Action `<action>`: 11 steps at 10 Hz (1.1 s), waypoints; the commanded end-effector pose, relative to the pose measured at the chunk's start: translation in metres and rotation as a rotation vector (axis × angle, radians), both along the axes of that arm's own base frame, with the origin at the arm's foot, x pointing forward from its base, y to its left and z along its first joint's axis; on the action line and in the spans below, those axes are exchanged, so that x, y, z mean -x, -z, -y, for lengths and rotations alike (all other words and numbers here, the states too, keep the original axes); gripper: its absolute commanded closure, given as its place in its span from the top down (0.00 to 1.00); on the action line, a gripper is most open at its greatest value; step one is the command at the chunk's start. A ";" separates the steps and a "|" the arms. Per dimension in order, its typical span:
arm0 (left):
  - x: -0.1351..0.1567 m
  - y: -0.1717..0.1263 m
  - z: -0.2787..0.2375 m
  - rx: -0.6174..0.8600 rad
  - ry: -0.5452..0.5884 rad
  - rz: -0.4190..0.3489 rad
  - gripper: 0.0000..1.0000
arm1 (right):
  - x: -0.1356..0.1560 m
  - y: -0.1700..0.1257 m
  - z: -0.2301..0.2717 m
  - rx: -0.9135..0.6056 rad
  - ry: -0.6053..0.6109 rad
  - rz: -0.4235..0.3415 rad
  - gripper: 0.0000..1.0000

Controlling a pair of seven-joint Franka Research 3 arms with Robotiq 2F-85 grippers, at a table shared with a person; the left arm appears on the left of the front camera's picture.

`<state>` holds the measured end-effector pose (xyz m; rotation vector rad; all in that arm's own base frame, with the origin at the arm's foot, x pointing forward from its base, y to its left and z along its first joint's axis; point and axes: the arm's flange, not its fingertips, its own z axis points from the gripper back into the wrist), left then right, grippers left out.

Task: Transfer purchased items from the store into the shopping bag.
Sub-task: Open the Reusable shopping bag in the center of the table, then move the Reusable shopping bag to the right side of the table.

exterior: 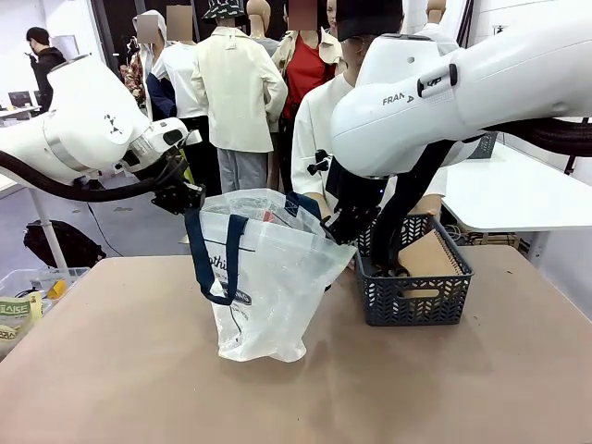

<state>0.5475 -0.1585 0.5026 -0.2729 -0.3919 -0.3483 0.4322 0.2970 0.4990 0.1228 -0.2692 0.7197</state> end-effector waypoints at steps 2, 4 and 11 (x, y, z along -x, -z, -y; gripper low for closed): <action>0.001 -0.003 -0.004 0.002 -0.014 -0.004 0.00 | 0.000 0.001 0.007 -0.008 0.019 -0.009 0.00; 0.001 -0.003 -0.004 0.002 -0.014 -0.004 0.00 | 0.000 0.001 0.007 -0.008 0.019 -0.009 0.00; 0.001 -0.003 -0.004 0.002 -0.014 -0.004 0.00 | 0.000 0.001 0.007 -0.008 0.019 -0.009 0.00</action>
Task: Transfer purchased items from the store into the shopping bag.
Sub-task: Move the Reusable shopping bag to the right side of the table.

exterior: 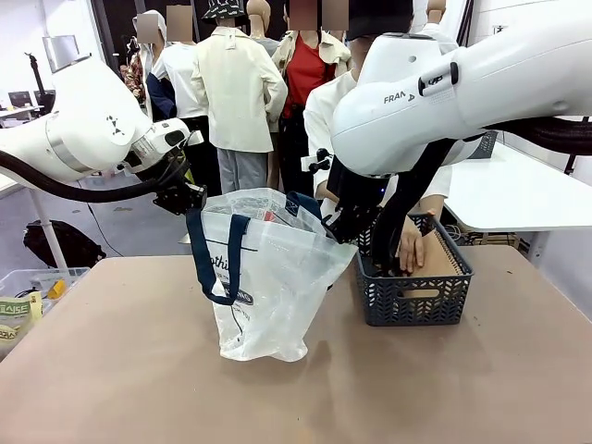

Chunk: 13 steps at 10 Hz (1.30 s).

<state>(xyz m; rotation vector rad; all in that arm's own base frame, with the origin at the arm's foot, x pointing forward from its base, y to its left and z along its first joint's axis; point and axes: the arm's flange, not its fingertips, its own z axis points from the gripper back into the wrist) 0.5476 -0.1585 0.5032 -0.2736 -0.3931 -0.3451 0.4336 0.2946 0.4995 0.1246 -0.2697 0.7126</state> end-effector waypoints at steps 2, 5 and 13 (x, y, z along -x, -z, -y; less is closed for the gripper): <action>0.001 -0.002 -0.004 0.000 -0.011 -0.005 0.00 | 0.002 0.002 0.005 -0.005 0.013 -0.008 0.00; 0.001 -0.002 -0.004 0.000 -0.011 -0.005 0.00 | 0.002 0.002 0.005 -0.005 0.013 -0.008 0.00; 0.001 -0.002 -0.004 0.000 -0.011 -0.005 0.00 | 0.002 0.002 0.005 -0.005 0.013 -0.008 0.00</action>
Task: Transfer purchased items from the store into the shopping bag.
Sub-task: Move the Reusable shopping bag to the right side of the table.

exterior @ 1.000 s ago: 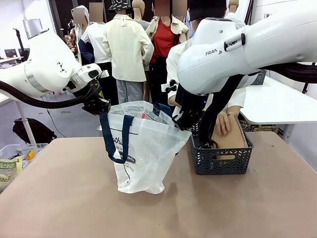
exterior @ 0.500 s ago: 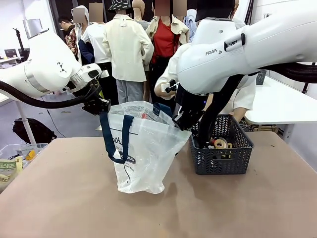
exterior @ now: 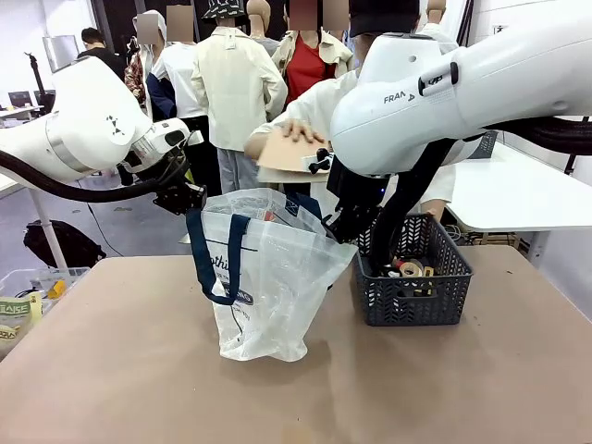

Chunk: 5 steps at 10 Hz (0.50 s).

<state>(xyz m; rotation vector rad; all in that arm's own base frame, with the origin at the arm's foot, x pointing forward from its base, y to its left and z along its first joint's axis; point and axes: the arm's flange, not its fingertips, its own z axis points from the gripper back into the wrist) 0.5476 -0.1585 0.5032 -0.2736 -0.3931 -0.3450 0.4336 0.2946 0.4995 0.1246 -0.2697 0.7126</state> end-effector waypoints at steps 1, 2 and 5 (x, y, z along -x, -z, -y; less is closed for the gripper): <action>0.001 -0.002 -0.004 0.000 -0.011 -0.005 0.00 | 0.002 0.002 0.004 -0.005 0.012 -0.008 0.00; 0.001 -0.002 -0.004 0.000 -0.011 -0.005 0.00 | 0.002 0.002 0.004 -0.005 0.012 -0.008 0.00; 0.001 -0.002 -0.004 0.000 -0.011 -0.005 0.00 | 0.002 0.002 0.004 -0.005 0.012 -0.008 0.00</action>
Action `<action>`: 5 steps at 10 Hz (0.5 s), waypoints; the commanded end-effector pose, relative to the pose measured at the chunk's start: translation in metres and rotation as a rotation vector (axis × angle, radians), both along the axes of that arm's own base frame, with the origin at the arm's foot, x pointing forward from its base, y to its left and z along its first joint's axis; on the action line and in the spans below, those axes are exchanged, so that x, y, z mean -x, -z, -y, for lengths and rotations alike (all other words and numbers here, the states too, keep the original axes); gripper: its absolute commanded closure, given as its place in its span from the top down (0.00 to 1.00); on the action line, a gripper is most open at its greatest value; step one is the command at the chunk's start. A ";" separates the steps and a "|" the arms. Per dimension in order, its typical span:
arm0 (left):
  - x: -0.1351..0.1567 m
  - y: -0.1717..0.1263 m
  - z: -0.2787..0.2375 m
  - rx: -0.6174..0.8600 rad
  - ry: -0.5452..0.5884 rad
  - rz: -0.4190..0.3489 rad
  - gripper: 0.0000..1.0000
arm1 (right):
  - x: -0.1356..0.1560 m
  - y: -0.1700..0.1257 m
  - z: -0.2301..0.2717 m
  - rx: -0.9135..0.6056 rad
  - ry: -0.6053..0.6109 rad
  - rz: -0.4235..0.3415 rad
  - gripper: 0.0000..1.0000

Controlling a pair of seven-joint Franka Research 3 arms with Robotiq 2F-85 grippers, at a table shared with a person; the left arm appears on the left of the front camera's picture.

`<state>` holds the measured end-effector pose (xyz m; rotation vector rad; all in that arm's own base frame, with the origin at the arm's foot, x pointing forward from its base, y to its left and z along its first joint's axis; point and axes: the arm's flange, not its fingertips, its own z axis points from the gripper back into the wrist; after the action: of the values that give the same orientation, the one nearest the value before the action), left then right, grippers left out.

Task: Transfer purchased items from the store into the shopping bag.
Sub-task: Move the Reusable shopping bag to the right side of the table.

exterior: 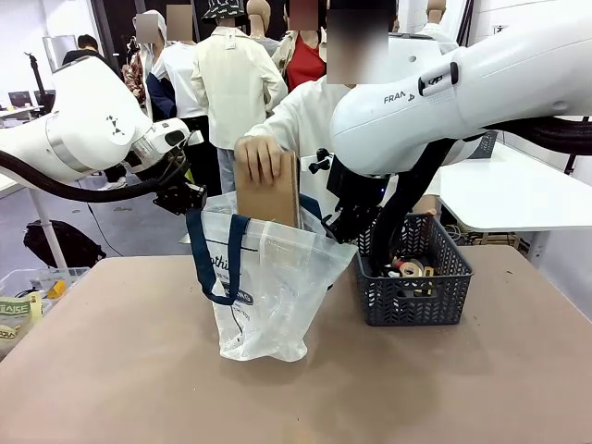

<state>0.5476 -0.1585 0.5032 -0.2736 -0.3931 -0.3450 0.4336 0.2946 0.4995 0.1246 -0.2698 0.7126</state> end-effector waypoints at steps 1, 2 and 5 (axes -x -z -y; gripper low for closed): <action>0.001 -0.002 -0.004 0.000 -0.011 -0.005 0.00 | 0.002 0.002 0.004 -0.005 0.012 -0.008 0.00; 0.001 -0.002 -0.004 0.000 -0.011 -0.005 0.00 | 0.002 0.002 0.004 -0.005 0.012 -0.008 0.00; 0.001 -0.002 -0.004 0.000 -0.011 -0.005 0.00 | 0.002 0.002 0.004 -0.005 0.012 -0.008 0.00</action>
<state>0.5476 -0.1584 0.5032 -0.2736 -0.3930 -0.3448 0.4337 0.2945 0.4995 0.1246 -0.2699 0.7122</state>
